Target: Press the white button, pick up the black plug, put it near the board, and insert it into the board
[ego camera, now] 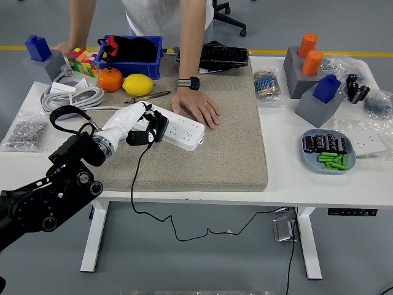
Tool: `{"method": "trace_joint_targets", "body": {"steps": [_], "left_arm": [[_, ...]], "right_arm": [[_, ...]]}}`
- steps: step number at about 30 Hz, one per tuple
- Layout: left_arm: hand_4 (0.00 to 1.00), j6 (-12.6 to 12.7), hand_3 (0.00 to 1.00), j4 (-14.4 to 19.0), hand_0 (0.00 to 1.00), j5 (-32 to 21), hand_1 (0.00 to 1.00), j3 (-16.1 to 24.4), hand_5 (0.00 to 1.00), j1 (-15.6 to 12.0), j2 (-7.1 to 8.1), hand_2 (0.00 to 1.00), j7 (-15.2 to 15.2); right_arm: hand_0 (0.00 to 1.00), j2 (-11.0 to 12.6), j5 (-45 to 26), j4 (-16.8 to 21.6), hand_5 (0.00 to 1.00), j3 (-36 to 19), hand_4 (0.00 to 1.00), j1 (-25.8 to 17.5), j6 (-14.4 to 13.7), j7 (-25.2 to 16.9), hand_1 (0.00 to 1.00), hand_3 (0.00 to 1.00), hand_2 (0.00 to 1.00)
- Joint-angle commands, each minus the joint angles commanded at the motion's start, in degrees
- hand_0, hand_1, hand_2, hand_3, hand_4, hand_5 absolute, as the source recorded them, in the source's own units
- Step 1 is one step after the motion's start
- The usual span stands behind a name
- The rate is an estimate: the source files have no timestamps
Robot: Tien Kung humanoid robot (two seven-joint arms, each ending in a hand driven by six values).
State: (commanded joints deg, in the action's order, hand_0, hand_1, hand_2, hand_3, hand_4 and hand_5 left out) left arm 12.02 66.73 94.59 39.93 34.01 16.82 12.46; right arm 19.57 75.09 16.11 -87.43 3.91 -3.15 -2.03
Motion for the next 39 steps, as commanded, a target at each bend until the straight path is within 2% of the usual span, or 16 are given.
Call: {"method": "trace_joint_targets", "body": {"steps": [1,6,7,12,13,23,39], "left_arm": [[0.495,0.0,0.634,0.0,0.799,-0.1,0.765,-0.1,0.002,0.0,-0.02,0.635,-0.1],[0.495,0.4,0.634,-0.4,0.799,-0.3,0.765,-0.2,0.002,0.0,-0.3,0.635,-0.9],[0.516,0.5,0.643,-0.5,0.815,-0.2,0.789,-0.2,0.002,0.0,-0.37,0.69,-1.0],[0.516,0.5,0.643,-1.7,0.815,0.5,0.789,-0.6,0.002,0.3,-1.1,0.69,-1.0],[0.521,0.5,0.668,-2.0,0.818,0.7,0.793,-0.7,0.002,0.4,-1.25,0.715,-0.9],[0.529,0.8,0.679,-4.6,0.822,2.0,0.797,-1.5,0.002,1.6,-2.92,0.722,-0.9],[0.529,1.1,0.682,-7.2,0.826,1.8,0.801,-1.5,0.002,2.5,-4.38,0.73,-1.5]], "right_arm": [[0.67,0.0,0.0,0.0,0.335,0.0,0.631,0.0,0.0,0.0,0.605,0.579,0.568],[0.67,0.0,0.0,0.0,0.335,0.1,0.631,-0.1,-0.1,-0.1,0.605,0.579,0.568],[0.67,0.0,0.0,0.0,0.336,0.1,0.631,-0.1,-0.1,-0.1,0.602,0.578,0.568],[0.67,0.0,-0.1,0.0,0.336,0.3,0.631,-0.1,-0.1,-0.3,0.602,0.578,0.568],[0.671,0.0,-0.1,0.1,0.338,0.2,0.632,0.0,-0.1,-0.3,0.603,0.578,0.568],[0.67,0.0,-0.3,0.2,0.337,-0.1,0.631,-0.1,-0.2,-0.4,0.603,0.579,0.567],[0.67,0.0,-0.3,0.2,0.337,-0.2,0.63,-0.2,-0.2,-0.4,0.601,0.577,0.566]]}}
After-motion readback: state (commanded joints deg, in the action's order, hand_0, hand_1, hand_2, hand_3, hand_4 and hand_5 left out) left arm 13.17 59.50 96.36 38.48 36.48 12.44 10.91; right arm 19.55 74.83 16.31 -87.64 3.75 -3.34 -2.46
